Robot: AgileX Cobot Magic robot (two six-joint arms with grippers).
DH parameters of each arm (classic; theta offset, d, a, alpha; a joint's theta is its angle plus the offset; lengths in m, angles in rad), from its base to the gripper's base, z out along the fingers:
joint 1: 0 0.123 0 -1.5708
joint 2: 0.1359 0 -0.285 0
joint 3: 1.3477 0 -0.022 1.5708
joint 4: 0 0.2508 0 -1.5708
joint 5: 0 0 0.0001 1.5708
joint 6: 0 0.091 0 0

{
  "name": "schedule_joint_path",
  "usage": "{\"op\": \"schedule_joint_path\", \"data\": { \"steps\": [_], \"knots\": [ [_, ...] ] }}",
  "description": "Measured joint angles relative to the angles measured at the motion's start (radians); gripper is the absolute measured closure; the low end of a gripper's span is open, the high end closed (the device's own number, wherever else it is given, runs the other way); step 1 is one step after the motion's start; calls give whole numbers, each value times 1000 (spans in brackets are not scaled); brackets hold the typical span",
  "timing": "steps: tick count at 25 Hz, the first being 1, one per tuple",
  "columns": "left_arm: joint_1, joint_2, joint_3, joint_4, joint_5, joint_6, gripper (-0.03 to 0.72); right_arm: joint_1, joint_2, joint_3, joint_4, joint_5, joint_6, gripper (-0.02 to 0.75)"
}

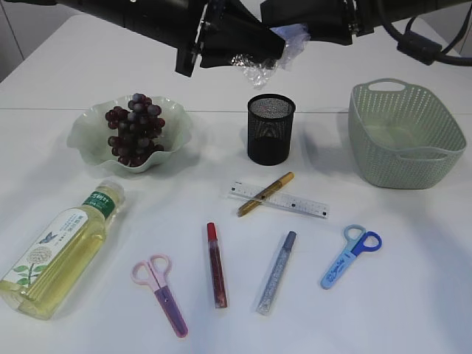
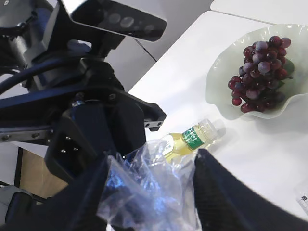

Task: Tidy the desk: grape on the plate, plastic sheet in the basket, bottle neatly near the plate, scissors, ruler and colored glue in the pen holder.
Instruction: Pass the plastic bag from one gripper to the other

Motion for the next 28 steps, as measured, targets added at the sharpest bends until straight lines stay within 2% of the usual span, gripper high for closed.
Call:
{"op": "schedule_joint_path", "data": {
  "steps": [10, 16, 28],
  "knots": [
    [0, 0, 0, 0, 1, 2, 611, 0, 0, 0, 4, 9, 0, 326],
    [0, 0, 0, 0, 1, 2, 611, 0, 0, 0, 6, 22, 0, 248],
    [0, 0, 0, 8, 1, 2, 611, -5, 0, 0, 6, 25, 0, 236]
  ]
}}
